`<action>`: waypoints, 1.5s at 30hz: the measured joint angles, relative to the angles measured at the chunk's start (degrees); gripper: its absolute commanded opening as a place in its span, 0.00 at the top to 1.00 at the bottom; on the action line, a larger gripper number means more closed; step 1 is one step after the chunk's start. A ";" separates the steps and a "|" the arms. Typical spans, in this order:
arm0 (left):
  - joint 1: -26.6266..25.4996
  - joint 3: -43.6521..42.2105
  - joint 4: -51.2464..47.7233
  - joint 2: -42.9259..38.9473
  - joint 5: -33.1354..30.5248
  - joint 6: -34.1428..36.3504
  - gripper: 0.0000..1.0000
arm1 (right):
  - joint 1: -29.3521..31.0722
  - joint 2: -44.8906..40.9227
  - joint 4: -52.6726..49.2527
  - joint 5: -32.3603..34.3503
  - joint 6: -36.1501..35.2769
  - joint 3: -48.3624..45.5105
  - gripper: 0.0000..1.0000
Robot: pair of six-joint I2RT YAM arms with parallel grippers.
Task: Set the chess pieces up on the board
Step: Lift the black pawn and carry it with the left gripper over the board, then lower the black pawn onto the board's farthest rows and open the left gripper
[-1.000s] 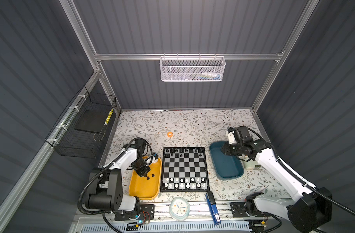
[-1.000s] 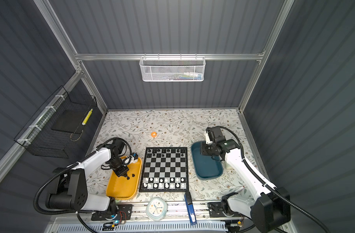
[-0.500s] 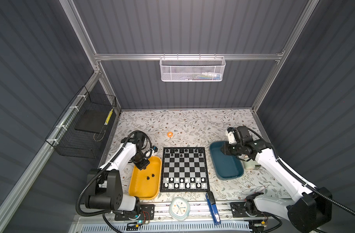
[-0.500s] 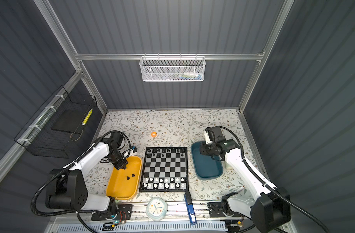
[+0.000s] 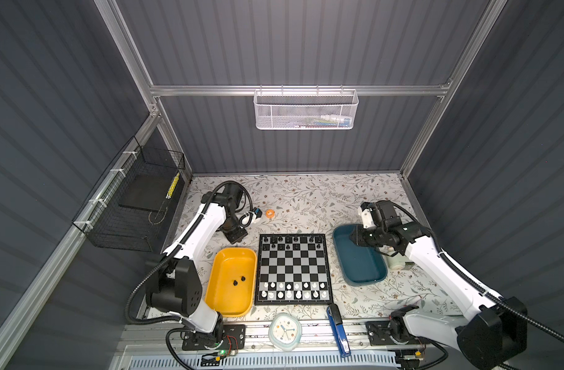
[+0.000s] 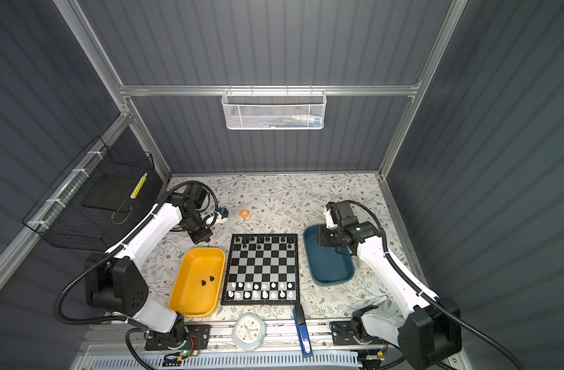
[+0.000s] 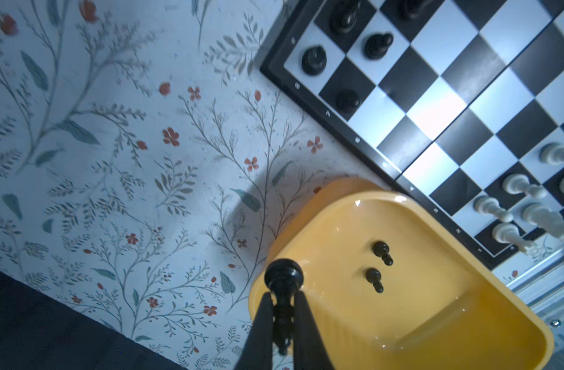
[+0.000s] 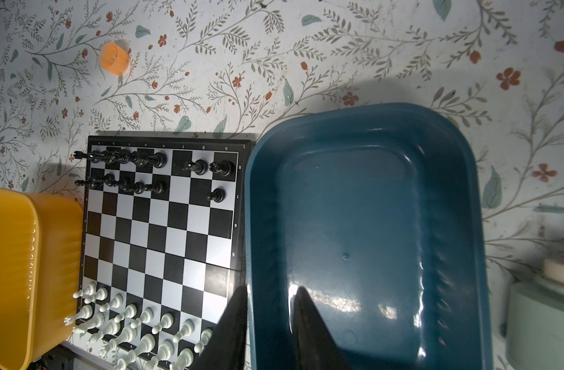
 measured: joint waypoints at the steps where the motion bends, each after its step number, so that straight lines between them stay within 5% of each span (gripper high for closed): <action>1: -0.70 2.03 -0.35 1.03 0.00 -0.26 0.88 | 0.00 0.00 0.02 0.00 0.00 -0.15 0.71; 21: -21.22 40.63 -4.35 30.34 0.66 -2.45 0.88 | 0.00 -3.39 0.00 0.55 0.04 -2.25 0.71; 45: -26.53 43.23 -4.31 38.91 1.60 -3.89 0.88 | 0.00 -5.73 -0.20 1.55 -0.02 -4.76 0.71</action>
